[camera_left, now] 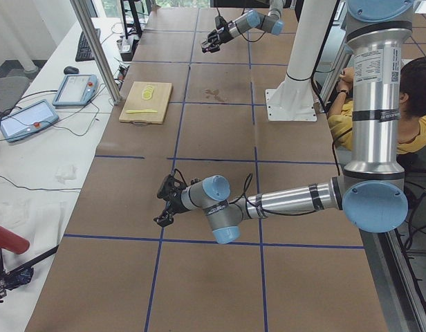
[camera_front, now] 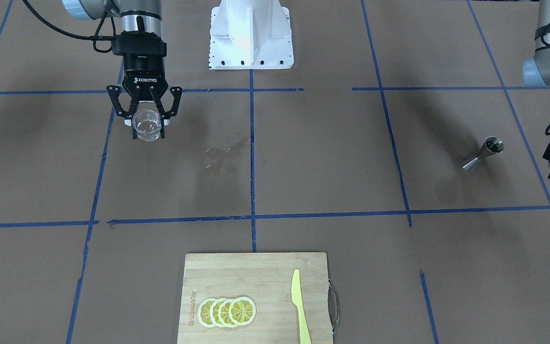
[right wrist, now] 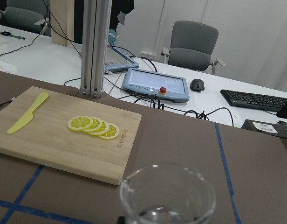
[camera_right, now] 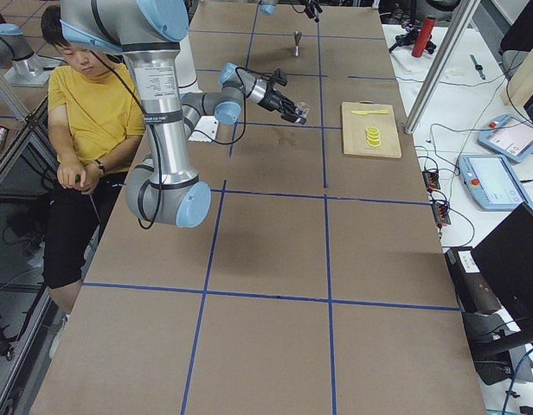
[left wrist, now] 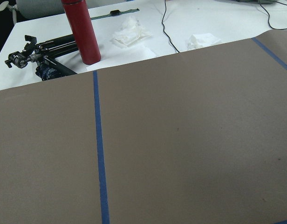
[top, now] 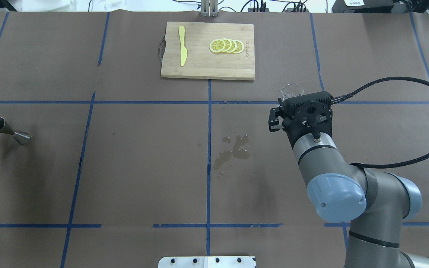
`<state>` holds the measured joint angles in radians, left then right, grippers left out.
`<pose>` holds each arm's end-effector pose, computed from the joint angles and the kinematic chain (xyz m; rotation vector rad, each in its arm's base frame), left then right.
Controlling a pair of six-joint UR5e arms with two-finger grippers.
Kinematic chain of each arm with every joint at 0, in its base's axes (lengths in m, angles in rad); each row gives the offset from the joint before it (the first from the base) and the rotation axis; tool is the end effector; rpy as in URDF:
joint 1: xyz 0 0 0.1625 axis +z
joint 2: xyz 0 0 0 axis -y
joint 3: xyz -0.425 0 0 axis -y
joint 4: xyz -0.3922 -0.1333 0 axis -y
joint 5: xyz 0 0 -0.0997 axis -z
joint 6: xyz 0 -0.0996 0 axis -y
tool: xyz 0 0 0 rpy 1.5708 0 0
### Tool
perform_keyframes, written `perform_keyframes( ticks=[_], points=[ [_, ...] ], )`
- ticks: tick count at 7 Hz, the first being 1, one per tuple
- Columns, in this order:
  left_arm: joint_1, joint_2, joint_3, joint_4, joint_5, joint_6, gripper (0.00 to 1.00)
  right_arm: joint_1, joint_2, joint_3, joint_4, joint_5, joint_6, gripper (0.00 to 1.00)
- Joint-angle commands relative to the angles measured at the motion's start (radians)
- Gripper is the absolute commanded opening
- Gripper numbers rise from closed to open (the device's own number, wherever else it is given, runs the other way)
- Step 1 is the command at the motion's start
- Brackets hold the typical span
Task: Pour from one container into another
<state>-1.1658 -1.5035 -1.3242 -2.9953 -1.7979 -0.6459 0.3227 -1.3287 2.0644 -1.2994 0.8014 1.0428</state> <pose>0.0855 -0.4809 0.6614 0.8542 0.7301 -0.0889 -0.4160 -0.3527 0.2659 1.0283 -0.5774 0.2060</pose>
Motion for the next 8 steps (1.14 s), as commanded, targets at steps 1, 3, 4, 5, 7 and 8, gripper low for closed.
perform_keyframes(
  ticks=[1,3,4,5,7,8],
  points=[
    [-0.003,0.0,-0.01,0.013,-0.027,0.0,1.0,0.004,-0.07,-0.105,0.241,-0.022,0.016,0.0],
    [-0.017,0.009,-0.029,0.042,-0.054,-0.004,1.0,0.004,-0.11,-0.211,0.429,-0.063,0.019,0.0],
    [-0.017,0.012,-0.03,0.047,-0.075,-0.008,1.0,0.004,-0.153,-0.227,0.503,-0.067,0.032,0.0],
    [-0.029,0.003,-0.039,0.093,-0.118,-0.015,1.0,0.001,-0.177,-0.265,0.552,-0.099,0.039,0.0],
    [-0.032,0.0,-0.046,0.098,-0.13,-0.034,1.0,-0.016,-0.182,-0.366,0.661,-0.161,0.062,0.0],
    [-0.032,-0.001,-0.047,0.098,-0.13,-0.05,1.0,-0.042,-0.182,-0.383,0.67,-0.198,0.062,0.0]
  ],
)
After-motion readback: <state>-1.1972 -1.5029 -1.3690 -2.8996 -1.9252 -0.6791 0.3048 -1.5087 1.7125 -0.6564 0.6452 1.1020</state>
